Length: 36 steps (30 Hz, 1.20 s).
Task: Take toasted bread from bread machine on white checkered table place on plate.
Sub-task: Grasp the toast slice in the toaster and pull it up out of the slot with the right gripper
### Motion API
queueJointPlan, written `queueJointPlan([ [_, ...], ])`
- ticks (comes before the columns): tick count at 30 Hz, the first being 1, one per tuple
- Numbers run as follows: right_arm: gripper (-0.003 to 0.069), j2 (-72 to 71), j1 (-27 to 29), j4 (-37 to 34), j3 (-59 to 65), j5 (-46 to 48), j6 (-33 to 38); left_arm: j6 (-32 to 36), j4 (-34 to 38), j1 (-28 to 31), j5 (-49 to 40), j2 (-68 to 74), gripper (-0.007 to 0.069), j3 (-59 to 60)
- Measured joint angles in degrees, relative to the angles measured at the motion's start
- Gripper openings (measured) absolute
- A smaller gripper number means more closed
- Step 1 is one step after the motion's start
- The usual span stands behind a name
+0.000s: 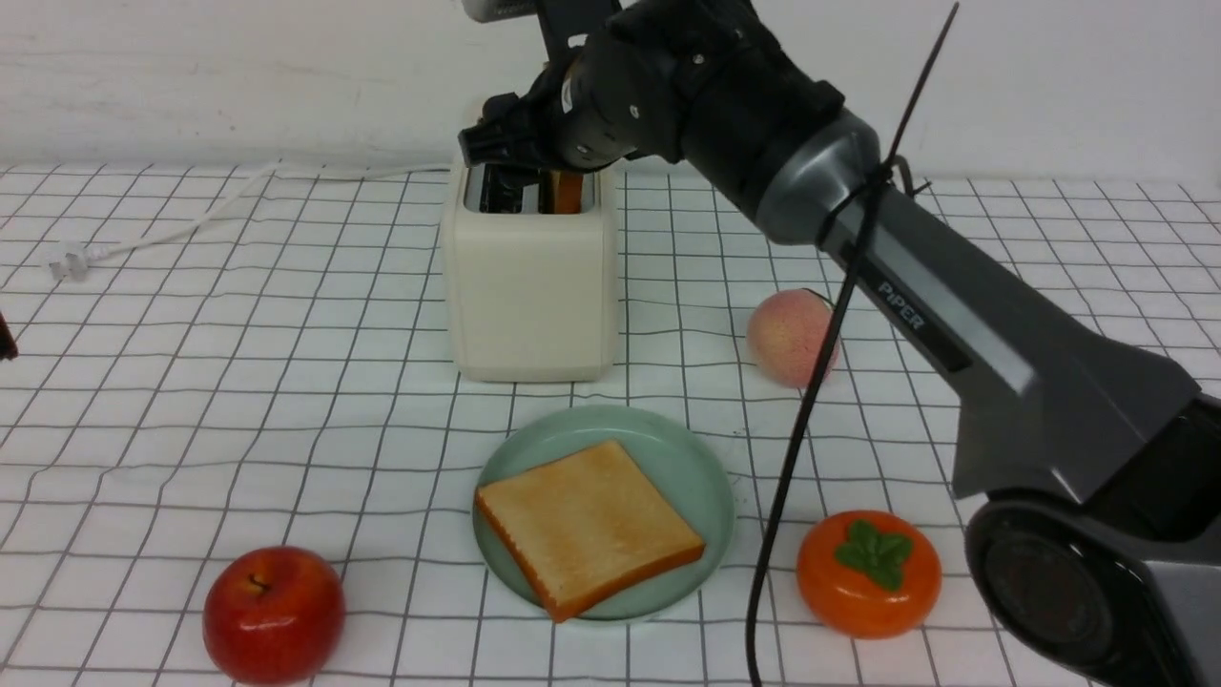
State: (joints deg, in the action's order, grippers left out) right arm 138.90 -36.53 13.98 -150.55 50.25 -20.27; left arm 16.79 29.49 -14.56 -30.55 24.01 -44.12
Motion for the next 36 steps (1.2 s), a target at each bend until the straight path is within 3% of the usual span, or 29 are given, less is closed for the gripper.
queueJointPlan([
  [9,0.0536,-2.95,-0.01,-1.45,-0.15,2.99,-2.55,0.0,0.0,0.0,0.0,0.0,-0.0013,0.0],
  [21,0.0523,1.32,0.79,-0.78,-0.33,-8.92,-2.76,0.0,0.06,0.0,-0.07,0.0,-0.0013,0.0],
  [32,0.0323,1.71,1.01,1.86,-0.12,-4.15,-2.76,0.0,0.06,0.0,-0.26,0.0,-0.0013,0.0],
  [36,0.0183,1.71,1.01,1.9,-0.12,-3.69,-2.76,0.0,0.06,0.0,-0.26,0.0,-0.0013,0.0],
])
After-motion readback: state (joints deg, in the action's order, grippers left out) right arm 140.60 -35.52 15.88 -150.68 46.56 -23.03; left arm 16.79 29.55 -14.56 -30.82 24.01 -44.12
